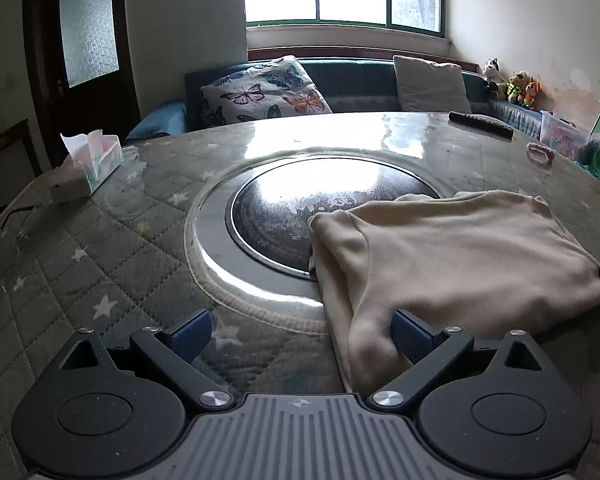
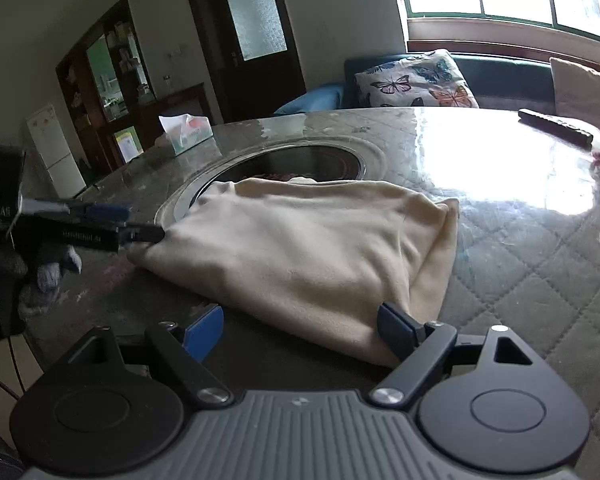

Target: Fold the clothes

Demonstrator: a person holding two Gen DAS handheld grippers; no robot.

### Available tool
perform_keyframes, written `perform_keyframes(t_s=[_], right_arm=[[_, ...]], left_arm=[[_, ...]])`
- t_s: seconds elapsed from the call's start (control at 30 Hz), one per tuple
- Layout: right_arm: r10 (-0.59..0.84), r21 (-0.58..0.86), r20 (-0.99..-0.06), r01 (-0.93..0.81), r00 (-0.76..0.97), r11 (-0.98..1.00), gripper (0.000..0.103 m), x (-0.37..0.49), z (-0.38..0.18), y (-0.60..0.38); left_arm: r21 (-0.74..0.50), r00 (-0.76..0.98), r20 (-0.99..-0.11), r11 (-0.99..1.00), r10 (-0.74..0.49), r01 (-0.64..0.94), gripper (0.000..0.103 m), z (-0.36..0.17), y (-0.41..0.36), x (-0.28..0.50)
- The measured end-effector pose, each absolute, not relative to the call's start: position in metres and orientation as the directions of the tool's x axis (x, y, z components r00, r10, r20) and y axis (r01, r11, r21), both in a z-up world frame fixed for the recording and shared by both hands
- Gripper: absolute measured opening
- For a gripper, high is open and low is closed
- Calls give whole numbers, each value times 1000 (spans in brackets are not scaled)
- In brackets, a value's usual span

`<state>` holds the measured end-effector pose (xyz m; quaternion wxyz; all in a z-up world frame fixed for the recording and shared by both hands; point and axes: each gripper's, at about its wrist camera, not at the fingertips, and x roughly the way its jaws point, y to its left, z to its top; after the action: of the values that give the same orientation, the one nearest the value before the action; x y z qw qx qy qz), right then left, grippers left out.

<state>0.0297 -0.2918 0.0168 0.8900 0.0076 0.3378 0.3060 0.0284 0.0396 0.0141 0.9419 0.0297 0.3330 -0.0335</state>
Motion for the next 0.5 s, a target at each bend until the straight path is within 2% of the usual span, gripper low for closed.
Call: perform_keyframes(t_s=[0.5], right_arm=[[560, 75, -585, -649, 586, 757, 87, 55, 42, -233]], left_arm=[[3, 784, -621, 1000, -21, 29, 99, 17, 56, 17]])
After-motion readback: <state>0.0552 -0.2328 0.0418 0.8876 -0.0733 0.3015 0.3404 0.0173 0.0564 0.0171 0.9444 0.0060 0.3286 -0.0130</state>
